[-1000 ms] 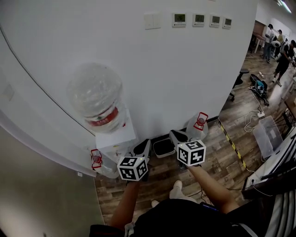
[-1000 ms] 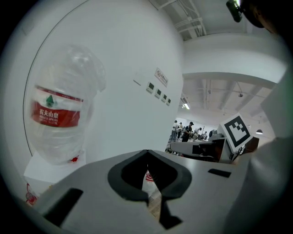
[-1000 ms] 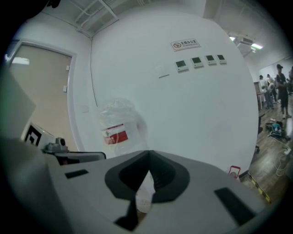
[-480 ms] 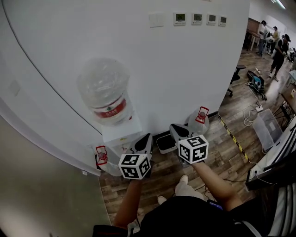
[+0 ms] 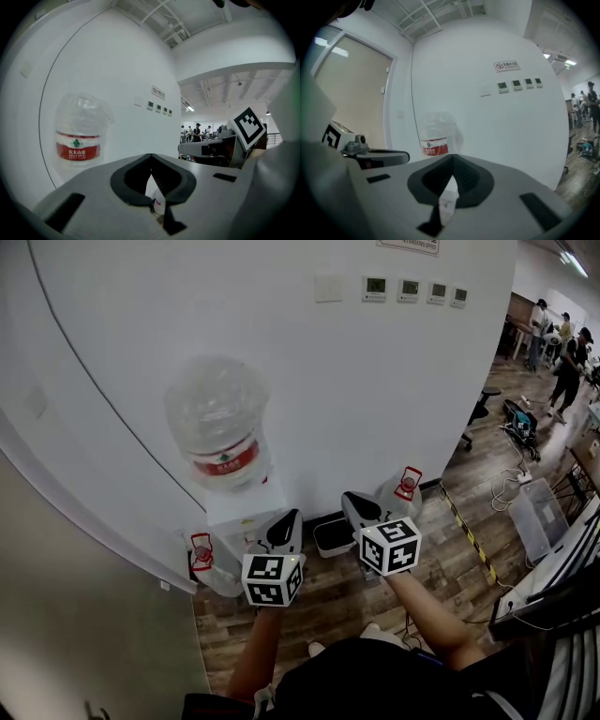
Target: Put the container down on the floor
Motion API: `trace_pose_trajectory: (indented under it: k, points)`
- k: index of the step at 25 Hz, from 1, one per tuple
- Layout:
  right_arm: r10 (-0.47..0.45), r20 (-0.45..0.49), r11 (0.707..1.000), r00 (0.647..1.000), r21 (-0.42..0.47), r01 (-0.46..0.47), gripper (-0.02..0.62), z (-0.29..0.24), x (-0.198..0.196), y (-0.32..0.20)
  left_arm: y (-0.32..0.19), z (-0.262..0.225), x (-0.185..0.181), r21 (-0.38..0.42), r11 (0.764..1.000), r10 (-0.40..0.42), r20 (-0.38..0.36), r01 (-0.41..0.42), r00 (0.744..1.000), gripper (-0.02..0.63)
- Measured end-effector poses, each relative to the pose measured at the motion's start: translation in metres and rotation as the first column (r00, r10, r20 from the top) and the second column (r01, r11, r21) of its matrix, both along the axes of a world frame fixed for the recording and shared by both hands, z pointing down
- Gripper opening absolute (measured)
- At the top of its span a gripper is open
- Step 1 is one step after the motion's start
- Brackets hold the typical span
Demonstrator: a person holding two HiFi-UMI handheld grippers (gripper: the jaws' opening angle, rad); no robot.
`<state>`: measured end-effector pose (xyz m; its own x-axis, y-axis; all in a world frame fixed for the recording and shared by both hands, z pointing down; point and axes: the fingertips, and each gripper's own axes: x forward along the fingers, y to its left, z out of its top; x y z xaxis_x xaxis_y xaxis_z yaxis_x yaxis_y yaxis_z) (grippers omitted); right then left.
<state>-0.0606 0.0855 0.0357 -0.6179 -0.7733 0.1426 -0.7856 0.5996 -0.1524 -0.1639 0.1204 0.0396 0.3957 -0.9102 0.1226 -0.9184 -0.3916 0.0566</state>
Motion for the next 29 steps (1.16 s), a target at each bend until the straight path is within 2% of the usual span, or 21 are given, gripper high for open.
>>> trace_pose_trajectory:
  k: [10, 17, 21, 29]
  points:
    - [-0.049, -0.007, 0.999, 0.999, -0.004, 0.049, 0.029, -0.006, 0.026, -0.010, -0.013, -0.012, 0.023, 0.002, 0.999, -0.034, -0.061, 0.034, 0.998, 0.014]
    - [-0.061, 0.003, 0.998, 0.998, 0.001, 0.061, 0.029, -0.009, 0.042, -0.019, -0.019, -0.016, 0.043, 0.006, 0.999, -0.031, -0.063, 0.032, 0.998, 0.014]
    - [-0.065, 0.013, 0.998, 0.998, -0.001, 0.065, 0.029, -0.010, 0.047, -0.022, -0.022, -0.016, 0.048, -0.004, 1.000, -0.025, -0.094, 0.025, 0.995, 0.014]
    - [-0.059, 0.018, 0.998, 0.998, -0.015, 0.059, 0.029, -0.004, 0.055, -0.028, -0.025, -0.016, 0.056, -0.003, 1.000, -0.017, -0.085, 0.017, 0.996, 0.014]
